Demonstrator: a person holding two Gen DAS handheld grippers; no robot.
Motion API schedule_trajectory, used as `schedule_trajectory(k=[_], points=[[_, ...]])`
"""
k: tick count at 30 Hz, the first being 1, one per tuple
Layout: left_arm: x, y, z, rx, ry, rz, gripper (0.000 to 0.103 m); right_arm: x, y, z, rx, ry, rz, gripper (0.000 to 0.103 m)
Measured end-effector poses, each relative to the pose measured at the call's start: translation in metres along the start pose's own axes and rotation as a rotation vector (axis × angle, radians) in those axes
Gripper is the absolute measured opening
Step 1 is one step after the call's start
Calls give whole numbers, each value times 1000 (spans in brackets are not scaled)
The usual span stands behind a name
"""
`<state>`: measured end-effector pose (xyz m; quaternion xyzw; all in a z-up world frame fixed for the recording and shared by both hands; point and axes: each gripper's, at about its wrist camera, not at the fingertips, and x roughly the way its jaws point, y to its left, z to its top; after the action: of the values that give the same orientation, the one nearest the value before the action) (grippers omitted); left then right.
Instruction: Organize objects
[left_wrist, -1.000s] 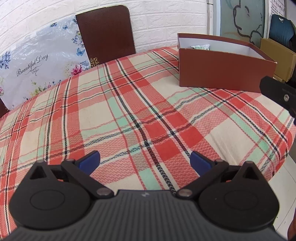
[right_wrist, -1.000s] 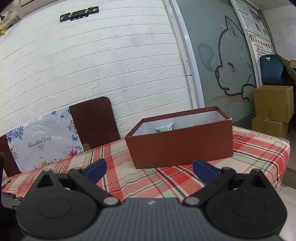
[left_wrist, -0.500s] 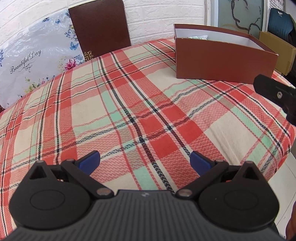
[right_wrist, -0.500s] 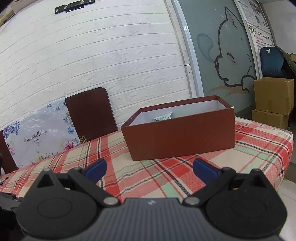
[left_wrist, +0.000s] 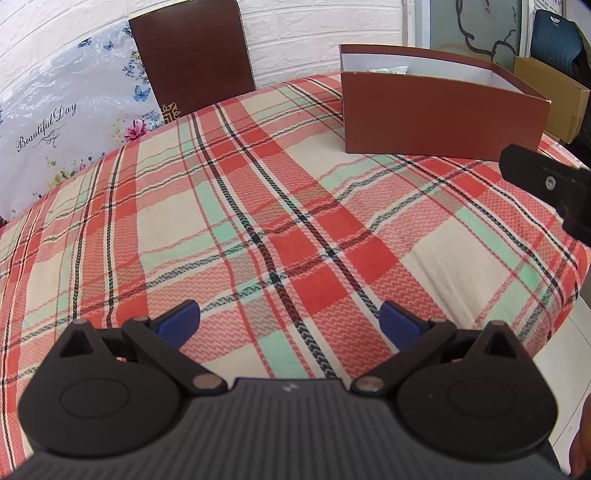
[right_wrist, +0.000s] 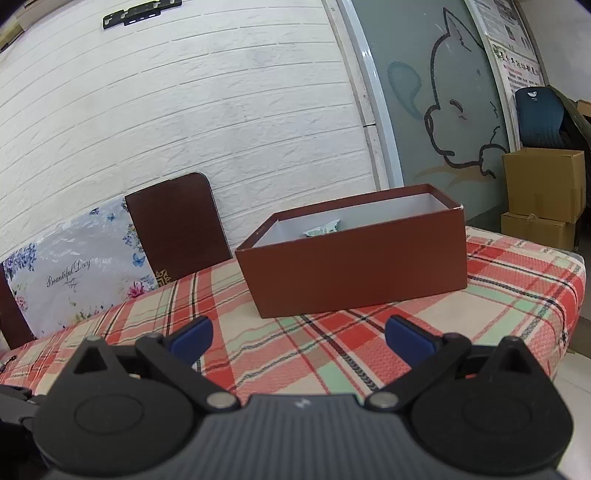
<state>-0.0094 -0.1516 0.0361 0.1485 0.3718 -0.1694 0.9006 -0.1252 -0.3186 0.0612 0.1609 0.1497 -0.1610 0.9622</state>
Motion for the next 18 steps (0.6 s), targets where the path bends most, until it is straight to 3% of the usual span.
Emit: schedule_trajectory(k=[18], points=[[-3,0,-1,1,-9,0,103,-1,-4,1,-3,0,3,103]])
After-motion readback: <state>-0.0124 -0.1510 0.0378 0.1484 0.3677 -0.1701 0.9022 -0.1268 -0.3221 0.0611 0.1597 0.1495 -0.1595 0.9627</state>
